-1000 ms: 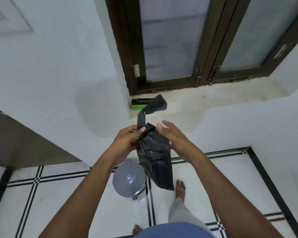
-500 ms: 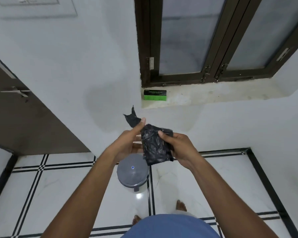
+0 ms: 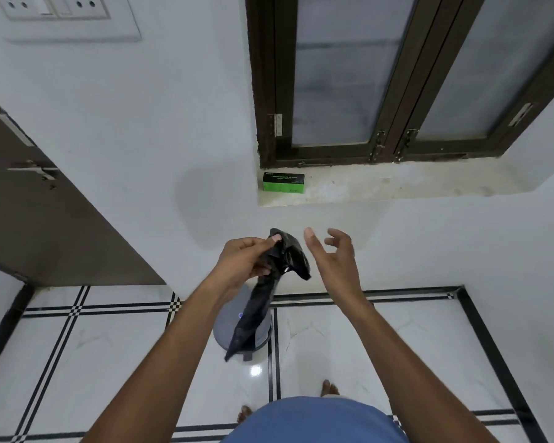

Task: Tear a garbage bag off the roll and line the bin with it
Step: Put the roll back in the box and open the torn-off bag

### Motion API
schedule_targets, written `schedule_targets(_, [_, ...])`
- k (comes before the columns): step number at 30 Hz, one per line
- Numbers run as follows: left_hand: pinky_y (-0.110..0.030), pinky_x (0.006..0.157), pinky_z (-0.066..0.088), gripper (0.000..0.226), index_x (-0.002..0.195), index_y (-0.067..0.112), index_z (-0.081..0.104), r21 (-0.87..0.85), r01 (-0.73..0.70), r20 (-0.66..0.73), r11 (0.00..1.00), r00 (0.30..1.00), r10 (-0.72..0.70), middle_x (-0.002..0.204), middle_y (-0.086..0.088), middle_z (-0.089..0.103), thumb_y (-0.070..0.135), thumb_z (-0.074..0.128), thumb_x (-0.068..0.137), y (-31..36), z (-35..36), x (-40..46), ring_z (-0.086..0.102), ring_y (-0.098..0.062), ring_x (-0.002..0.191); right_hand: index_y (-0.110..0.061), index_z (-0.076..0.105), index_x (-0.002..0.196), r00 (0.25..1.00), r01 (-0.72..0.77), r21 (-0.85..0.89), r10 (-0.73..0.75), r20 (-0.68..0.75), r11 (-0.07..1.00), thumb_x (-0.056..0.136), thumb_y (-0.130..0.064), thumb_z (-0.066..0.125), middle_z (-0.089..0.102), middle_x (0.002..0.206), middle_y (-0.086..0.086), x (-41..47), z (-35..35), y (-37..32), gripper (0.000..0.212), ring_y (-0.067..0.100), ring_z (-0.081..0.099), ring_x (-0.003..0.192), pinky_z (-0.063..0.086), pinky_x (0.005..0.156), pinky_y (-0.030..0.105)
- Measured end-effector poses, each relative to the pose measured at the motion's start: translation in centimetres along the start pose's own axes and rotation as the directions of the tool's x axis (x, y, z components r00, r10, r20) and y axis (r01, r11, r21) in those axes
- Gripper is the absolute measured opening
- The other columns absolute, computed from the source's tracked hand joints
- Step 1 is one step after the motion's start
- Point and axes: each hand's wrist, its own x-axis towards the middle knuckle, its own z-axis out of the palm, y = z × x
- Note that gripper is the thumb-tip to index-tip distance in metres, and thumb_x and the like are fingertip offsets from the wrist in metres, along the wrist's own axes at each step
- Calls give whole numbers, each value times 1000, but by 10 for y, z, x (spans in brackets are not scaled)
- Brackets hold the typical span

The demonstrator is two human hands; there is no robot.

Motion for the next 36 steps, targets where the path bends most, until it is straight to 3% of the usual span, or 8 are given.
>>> schedule_targets(6, [-30,65,65,44,100,-5,78,-80,-8,-30,997,1000,6,83,-22,78,38,84,96,1,14,3,74,-29,72,-18,84,104,970,57,61,-70,234,996,100,-30,83,84,99,5,4,-10,5,13,27,83,84,67,82,45])
schedule_targets(12, [-27,54,60,38,83,9,67,150,94,-42,984,995,-88,74,-18,67,40,83,98,-3,-8,8,62,-19,52,-5,77,115,957,-289,550,234,171,783,111,-22,68,79,100,10,18,-28,6,20,22,77,83,69,86,39])
schedule_targets(14, [-41,71,69,23,86,11,65,371,136,-116,919,988,-99,85,-16,72,23,78,102,-8,-21,15,70,-19,61,-6,75,116,957,-289,566,226,179,772,112,-22,66,76,99,9,21,-31,4,19,24,78,85,69,87,41])
schedule_targets(19, [-42,95,60,17,114,23,71,627,-199,-243,753,869,432,114,3,75,38,66,108,3,-7,12,70,-15,98,-10,74,106,978,-185,419,124,170,889,113,-25,64,79,101,6,18,-25,-7,19,20,76,85,69,90,46])
schedule_targets(22, [-36,80,58,47,104,26,76,549,-160,22,820,984,178,102,3,79,70,61,102,24,14,4,74,-17,94,-11,72,97,977,-139,371,65,205,918,114,-22,61,77,96,5,18,-18,-12,22,18,73,83,67,88,46])
schedule_targets(25, [-30,75,54,22,86,20,76,805,-125,145,579,989,12,85,-2,78,38,78,99,17,10,15,74,-23,85,-13,69,91,962,-228,469,123,243,853,113,-11,53,75,89,6,22,-16,-13,27,21,72,85,67,88,43])
schedule_targets(31, [-30,75,59,5,88,21,80,588,-19,-219,808,959,182,90,0,82,20,80,93,6,-18,26,78,-20,86,-1,73,117,850,-525,662,290,439,536,109,-17,51,78,110,19,34,-25,-2,28,33,75,99,63,98,46])
schedule_targets(36, [-29,74,60,17,100,1,84,341,49,-56,939,998,-32,86,-5,79,18,82,96,27,-39,21,73,-18,75,0,79,107,861,-428,367,250,443,826,102,-38,74,79,108,19,45,-37,11,39,35,75,103,56,105,48])
